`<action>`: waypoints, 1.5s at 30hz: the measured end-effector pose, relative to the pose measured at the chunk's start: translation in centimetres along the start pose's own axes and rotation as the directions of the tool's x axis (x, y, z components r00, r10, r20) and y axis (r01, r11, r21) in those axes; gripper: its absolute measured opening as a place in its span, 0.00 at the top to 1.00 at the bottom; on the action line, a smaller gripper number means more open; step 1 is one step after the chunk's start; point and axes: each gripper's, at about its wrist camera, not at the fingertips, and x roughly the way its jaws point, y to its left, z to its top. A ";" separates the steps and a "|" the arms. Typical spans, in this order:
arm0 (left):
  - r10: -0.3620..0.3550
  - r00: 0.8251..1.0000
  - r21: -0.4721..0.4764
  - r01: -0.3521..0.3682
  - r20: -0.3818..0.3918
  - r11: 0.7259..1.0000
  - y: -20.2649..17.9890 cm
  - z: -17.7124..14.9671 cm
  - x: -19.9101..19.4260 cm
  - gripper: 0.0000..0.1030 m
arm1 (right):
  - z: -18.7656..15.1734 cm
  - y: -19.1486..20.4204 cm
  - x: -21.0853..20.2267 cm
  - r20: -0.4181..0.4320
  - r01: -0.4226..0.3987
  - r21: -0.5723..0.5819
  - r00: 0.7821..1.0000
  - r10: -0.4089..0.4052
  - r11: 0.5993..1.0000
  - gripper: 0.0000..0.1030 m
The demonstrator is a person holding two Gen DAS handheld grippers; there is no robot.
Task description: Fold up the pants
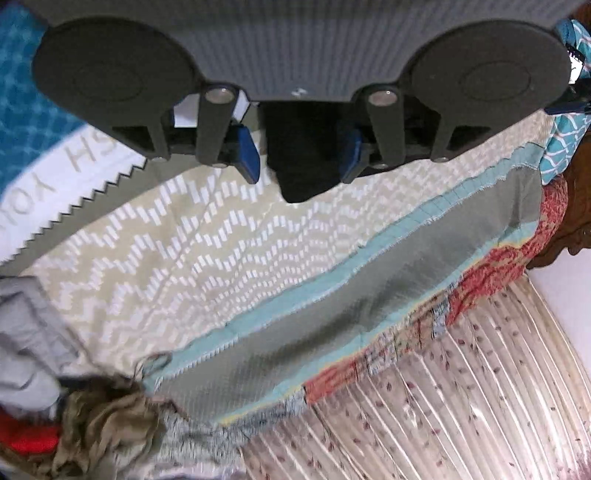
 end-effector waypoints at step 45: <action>0.033 0.961 0.190 0.021 -0.275 0.981 -17.0 12.1 14.6 0.11 | -5.8 3.9 -5.7 0.044 0.114 -0.047 0.993 -0.112 0.992 0.86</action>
